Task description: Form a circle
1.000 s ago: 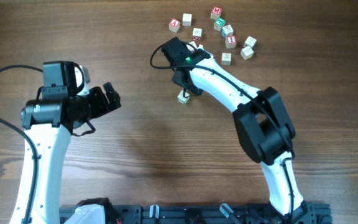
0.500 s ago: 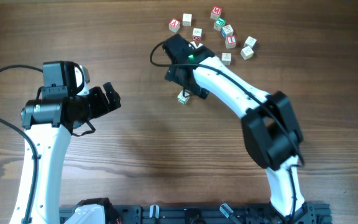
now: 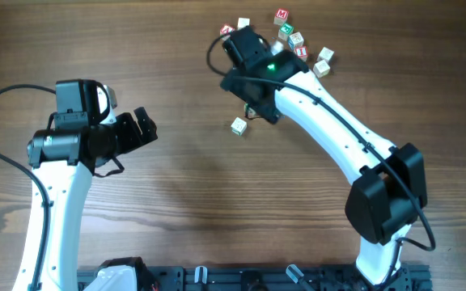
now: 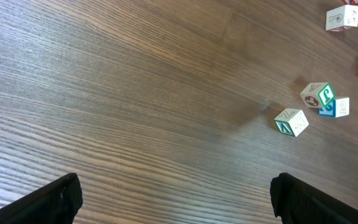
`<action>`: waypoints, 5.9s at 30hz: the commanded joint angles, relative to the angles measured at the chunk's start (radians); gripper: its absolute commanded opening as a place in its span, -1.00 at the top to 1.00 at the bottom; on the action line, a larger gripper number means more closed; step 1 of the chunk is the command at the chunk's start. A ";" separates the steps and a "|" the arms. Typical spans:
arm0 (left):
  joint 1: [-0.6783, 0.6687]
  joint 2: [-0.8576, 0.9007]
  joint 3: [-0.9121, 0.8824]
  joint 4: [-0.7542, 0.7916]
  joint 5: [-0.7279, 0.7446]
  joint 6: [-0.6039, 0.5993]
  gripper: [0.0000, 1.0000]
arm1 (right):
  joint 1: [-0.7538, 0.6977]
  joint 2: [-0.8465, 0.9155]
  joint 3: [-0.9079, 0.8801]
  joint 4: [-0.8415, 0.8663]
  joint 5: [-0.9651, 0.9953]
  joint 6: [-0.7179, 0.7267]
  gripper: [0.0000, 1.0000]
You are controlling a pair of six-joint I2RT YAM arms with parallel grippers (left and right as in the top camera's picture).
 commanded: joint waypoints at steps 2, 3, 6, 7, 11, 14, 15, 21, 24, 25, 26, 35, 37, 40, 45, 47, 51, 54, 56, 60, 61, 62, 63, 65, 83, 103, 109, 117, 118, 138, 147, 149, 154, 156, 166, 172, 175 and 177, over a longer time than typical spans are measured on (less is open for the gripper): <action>0.005 -0.013 -0.006 0.000 0.001 0.021 -1.00 | -0.058 0.010 -0.006 0.031 0.028 0.137 -0.99; 0.005 -0.013 -0.006 0.000 0.001 0.021 -1.00 | -0.062 0.010 -0.006 0.044 0.029 0.061 -0.99; 0.005 -0.013 -0.006 0.000 0.001 0.021 -1.00 | -0.062 0.014 -0.011 0.045 0.097 0.049 -0.99; 0.005 -0.013 -0.006 0.000 0.001 0.021 -1.00 | -0.064 0.018 -0.017 0.053 0.098 0.058 -0.99; 0.005 -0.013 -0.006 0.000 0.001 0.021 -1.00 | -0.100 0.040 -0.056 0.060 0.031 0.161 -0.92; 0.005 -0.013 -0.006 0.000 0.001 0.021 -1.00 | -0.137 0.095 -0.076 0.055 -0.029 0.200 -0.85; 0.005 -0.013 -0.006 0.000 0.001 0.021 -1.00 | -0.146 0.113 -0.076 0.055 -0.035 0.201 -0.85; 0.005 -0.013 -0.006 0.000 0.001 0.021 -1.00 | -0.159 0.127 -0.076 0.056 -0.060 0.201 -0.85; 0.005 -0.013 -0.006 0.000 0.001 0.021 -1.00 | -0.159 0.127 -0.076 0.048 -0.110 0.200 -0.88; 0.005 -0.013 -0.006 0.000 0.001 0.021 -1.00 | -0.159 0.127 -0.076 0.047 -0.120 0.200 -0.93; 0.005 -0.013 -0.006 0.000 0.001 0.021 -1.00 | -0.159 0.127 -0.076 0.043 -0.123 0.200 -0.93; 0.005 -0.013 -0.006 0.000 0.001 0.021 -1.00 | -0.171 0.127 -0.076 0.011 -0.126 0.075 -1.00; 0.005 -0.013 -0.006 0.000 0.001 0.021 -1.00 | -0.188 0.127 -0.076 0.011 -0.127 0.114 -0.99; 0.005 -0.013 -0.006 0.000 0.001 0.021 -1.00 | -0.216 0.127 -0.076 0.011 -0.116 0.128 -0.99; 0.005 -0.013 -0.006 0.000 0.001 0.021 -1.00 | -0.224 0.127 -0.076 0.033 -0.043 0.070 -0.99; 0.005 -0.013 -0.006 0.000 0.001 0.021 -1.00 | -0.225 0.127 -0.076 0.032 -0.043 0.070 -0.99; 0.005 -0.013 -0.006 0.000 0.001 0.021 -1.00 | -0.225 0.127 -0.076 0.029 -0.043 0.070 -0.99; 0.005 -0.013 -0.006 0.000 0.001 0.021 -1.00 | -0.226 0.127 -0.076 0.030 -0.043 0.074 -0.99; 0.005 -0.013 -0.006 0.000 0.001 0.021 -1.00 | -0.231 0.127 -0.076 0.024 -0.056 0.074 -0.99; 0.005 -0.013 -0.006 0.000 0.001 0.021 -1.00 | -0.234 0.128 -0.076 0.020 -0.057 0.071 -0.99; 0.005 -0.013 -0.006 0.000 0.001 0.021 -1.00 | -0.234 0.129 -0.076 0.016 -0.057 0.070 -0.99; 0.005 -0.013 -0.006 0.000 0.001 0.021 -1.00 | -0.234 0.129 -0.077 0.013 -0.053 0.071 -0.99; 0.005 -0.013 -0.006 0.000 0.001 0.021 -1.00 | -0.234 0.132 -0.078 0.013 -0.048 0.074 -0.99; 0.005 -0.013 -0.006 0.000 0.001 0.021 -1.00 | -0.234 0.146 -0.078 0.036 -0.052 0.079 -0.99; 0.005 -0.013 -0.006 0.000 0.001 0.021 -1.00 | -0.227 0.237 -0.079 0.134 -0.158 0.070 -0.78; 0.005 -0.013 -0.006 0.000 0.001 0.021 -1.00 | -0.216 0.243 -0.079 0.136 -0.190 0.071 -0.40; 0.005 -0.013 -0.006 0.000 0.001 0.021 -1.00 | -0.216 0.243 -0.079 0.136 -0.198 0.074 -0.27; 0.005 -0.013 -0.006 0.000 0.001 0.021 -1.00 | -0.216 0.243 -0.079 0.143 -0.209 0.074 -0.09; 0.005 -0.013 -0.006 0.000 0.001 0.021 -1.00 | -0.216 0.243 -0.079 0.143 -0.213 0.074 -0.09; 0.005 -0.013 -0.006 0.000 0.001 0.021 -1.00 | -0.216 0.243 -0.079 0.143 -0.224 0.100 0.22; 0.005 -0.013 -0.006 0.000 0.001 0.021 -1.00 | -0.216 0.243 -0.079 0.159 -0.231 0.096 0.27; 0.005 -0.013 -0.006 0.000 0.001 0.021 -1.00 | -0.216 0.243 -0.079 0.160 -0.231 0.096 0.27; 0.005 -0.013 -0.006 0.000 0.001 0.021 -1.00 | -0.216 0.243 -0.079 0.156 -0.232 0.094 0.18; 0.005 -0.013 -0.006 0.000 0.001 0.021 -1.00 | -0.216 0.243 -0.079 0.157 -0.243 0.088 0.11; 0.005 -0.013 -0.006 0.000 0.001 0.021 -1.00 | -0.216 0.243 -0.079 0.159 -0.246 0.089 0.27; 0.005 -0.013 -0.006 0.000 0.001 0.021 -1.00 | -0.216 0.243 -0.079 0.173 -0.246 0.069 0.29; 0.005 -0.013 -0.006 0.000 0.001 0.021 -1.00 | -0.216 0.243 -0.079 0.173 -0.245 0.070 0.30; 0.005 -0.013 -0.006 0.000 0.001 0.021 -1.00 | -0.216 0.243 -0.079 0.173 -0.239 0.070 0.30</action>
